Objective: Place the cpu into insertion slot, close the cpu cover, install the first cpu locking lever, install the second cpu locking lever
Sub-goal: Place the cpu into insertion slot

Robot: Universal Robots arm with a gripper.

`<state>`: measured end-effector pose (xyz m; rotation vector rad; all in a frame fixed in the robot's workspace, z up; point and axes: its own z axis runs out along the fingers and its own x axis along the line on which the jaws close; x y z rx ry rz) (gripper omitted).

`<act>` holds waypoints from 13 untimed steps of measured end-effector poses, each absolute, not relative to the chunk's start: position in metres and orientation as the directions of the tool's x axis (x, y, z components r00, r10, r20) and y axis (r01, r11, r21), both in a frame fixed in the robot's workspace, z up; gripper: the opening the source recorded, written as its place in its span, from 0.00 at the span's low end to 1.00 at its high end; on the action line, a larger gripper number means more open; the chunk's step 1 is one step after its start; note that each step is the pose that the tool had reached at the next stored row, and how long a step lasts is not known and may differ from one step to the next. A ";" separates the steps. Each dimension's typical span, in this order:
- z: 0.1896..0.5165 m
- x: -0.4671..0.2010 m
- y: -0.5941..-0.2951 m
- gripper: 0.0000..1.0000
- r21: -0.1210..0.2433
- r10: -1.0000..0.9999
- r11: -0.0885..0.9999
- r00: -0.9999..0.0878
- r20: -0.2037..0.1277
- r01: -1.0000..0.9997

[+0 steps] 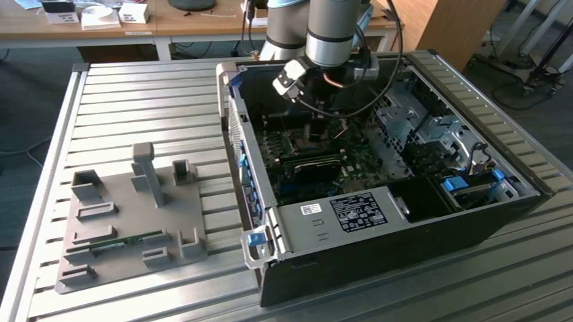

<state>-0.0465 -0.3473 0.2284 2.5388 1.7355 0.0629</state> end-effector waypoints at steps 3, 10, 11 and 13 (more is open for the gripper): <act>0.228 -0.046 -0.347 0.54 0.077 0.950 -0.311 0.312 -0.003 0.947; 0.228 -0.046 -0.347 0.54 0.077 0.982 -0.190 0.191 -0.003 0.979; 0.228 -0.046 -0.347 0.54 0.077 0.983 -0.184 0.185 -0.003 0.980; 0.228 -0.046 -0.347 0.54 0.077 0.983 -0.183 0.184 -0.003 0.980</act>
